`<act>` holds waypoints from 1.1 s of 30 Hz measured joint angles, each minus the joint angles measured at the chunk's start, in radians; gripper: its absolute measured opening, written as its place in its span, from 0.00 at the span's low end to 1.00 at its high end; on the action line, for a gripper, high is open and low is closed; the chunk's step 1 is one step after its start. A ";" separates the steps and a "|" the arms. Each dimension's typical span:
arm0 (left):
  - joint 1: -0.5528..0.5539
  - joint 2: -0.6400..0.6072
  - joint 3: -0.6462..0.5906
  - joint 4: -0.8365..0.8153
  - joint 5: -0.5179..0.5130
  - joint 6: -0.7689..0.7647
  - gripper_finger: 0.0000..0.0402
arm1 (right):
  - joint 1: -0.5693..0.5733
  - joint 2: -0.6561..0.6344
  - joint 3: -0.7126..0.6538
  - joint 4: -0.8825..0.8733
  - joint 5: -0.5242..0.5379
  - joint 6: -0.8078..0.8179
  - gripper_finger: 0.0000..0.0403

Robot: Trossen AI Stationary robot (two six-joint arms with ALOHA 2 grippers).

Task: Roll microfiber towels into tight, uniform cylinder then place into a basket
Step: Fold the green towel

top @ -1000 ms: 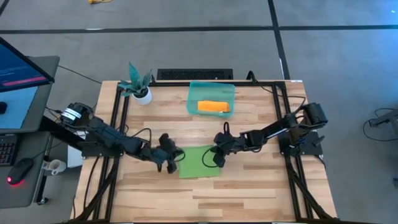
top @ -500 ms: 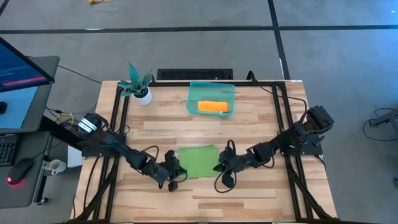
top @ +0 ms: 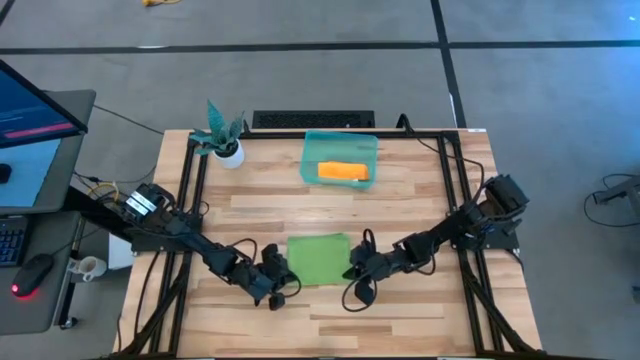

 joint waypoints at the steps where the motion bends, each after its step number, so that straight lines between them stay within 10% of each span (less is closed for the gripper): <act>1: 0.000 0.000 0.000 -0.015 0.000 -0.006 0.00 | 0.000 -0.001 0.002 0.005 -0.002 0.006 0.02; 33: 0.002 -0.001 -0.003 -0.067 -0.010 -0.040 0.00 | 0.038 -0.041 0.014 0.042 0.077 0.016 0.01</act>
